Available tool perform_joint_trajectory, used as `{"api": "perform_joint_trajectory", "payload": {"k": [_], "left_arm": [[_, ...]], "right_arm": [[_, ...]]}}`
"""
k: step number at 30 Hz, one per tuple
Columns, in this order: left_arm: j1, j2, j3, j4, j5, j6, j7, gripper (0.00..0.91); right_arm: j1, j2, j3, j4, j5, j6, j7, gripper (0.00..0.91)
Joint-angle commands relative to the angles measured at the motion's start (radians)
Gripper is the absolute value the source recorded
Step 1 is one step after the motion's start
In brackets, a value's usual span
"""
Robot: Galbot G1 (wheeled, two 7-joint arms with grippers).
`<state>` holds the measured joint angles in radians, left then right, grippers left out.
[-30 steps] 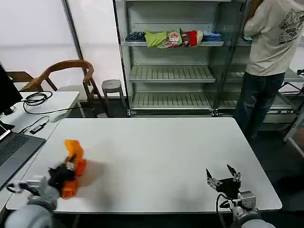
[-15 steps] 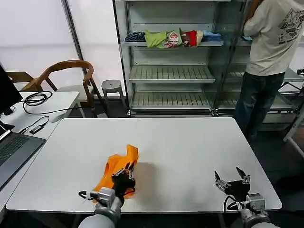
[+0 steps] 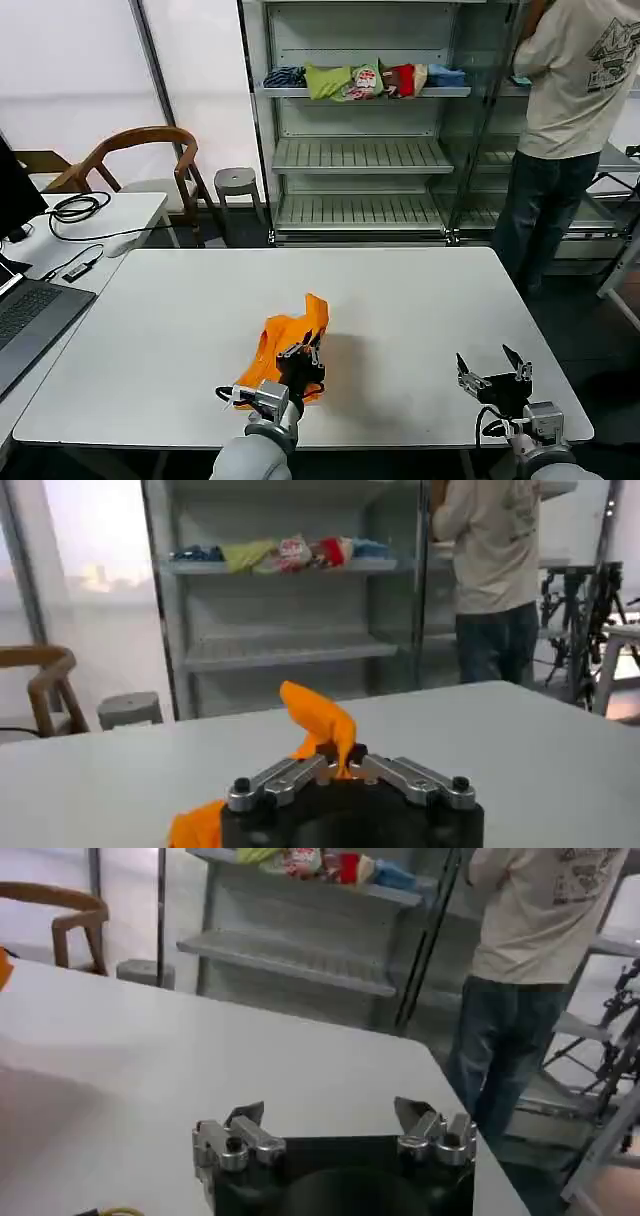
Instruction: Fold and organize the clothes.
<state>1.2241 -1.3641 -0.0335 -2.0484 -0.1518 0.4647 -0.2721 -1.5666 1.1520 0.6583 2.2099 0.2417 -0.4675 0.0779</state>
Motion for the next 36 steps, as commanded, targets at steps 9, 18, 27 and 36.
{"api": "perform_joint_trajectory", "payload": {"k": [9, 18, 27, 36], "left_arm": [[-0.051, -0.143, 0.051, -0.01, -0.406, -0.053, -0.087, 0.907], [-0.054, 0.065, -0.25, -0.047, -0.238, -0.189, 0.139, 0.907], [0.068, 0.26, -0.613, 0.06, -0.187, -0.321, 0.309, 0.907], [0.09, 0.249, -0.631, 0.139, -0.149, -0.406, 0.355, 0.907]], "right_arm": [[0.028, -0.005, 0.005, 0.001, 0.003, -0.001, -0.003, 0.907], [0.087, 0.011, -0.03, -0.034, -0.012, 0.008, -0.014, 0.907], [0.201, 0.049, -0.123, -0.111, -0.103, 0.061, -0.025, 0.907], [0.312, 0.095, -0.218, -0.214, -0.17, 0.124, -0.01, 0.907]]}}
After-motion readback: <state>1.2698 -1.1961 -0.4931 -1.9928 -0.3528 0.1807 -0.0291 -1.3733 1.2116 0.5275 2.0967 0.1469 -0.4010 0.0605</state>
